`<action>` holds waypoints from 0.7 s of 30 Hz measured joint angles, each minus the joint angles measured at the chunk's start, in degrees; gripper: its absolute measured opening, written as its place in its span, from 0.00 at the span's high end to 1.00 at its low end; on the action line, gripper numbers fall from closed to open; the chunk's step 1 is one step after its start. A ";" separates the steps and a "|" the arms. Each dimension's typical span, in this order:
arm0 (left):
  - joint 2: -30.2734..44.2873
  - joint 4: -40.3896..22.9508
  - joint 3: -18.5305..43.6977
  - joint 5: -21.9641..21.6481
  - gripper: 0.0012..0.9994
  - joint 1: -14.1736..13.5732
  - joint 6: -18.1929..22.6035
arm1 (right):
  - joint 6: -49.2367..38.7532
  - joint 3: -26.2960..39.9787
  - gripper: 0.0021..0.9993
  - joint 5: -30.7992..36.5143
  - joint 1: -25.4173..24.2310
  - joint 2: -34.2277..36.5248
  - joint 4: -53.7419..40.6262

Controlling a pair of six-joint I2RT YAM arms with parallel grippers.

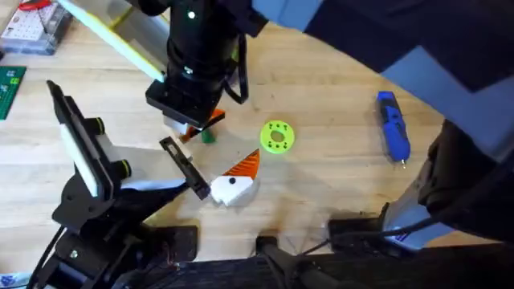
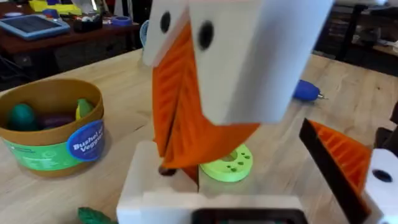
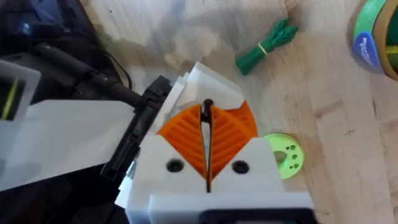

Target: Pick up the gripper from the table and insert it into the empty holder that is missing its gripper. Then pick up a screw, insert it into the mounting hole, and use the screwdriver to tighten it. Finally, clean up the table by picking up the vegetable and placing it into the bucket.

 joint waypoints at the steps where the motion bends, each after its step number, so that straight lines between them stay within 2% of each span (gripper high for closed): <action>1: 0.00 0.00 0.00 0.00 0.01 0.00 0.00 | 0.00 0.00 0.99 0.00 0.00 0.18 0.01; 20: 0.00 -0.04 0.00 0.00 0.01 0.00 -0.20 | 0.00 0.00 0.99 0.00 0.00 1.15 0.21; 21: 0.00 -0.04 0.00 0.00 0.01 0.00 -0.21 | -0.03 0.00 0.94 0.00 0.00 1.15 0.20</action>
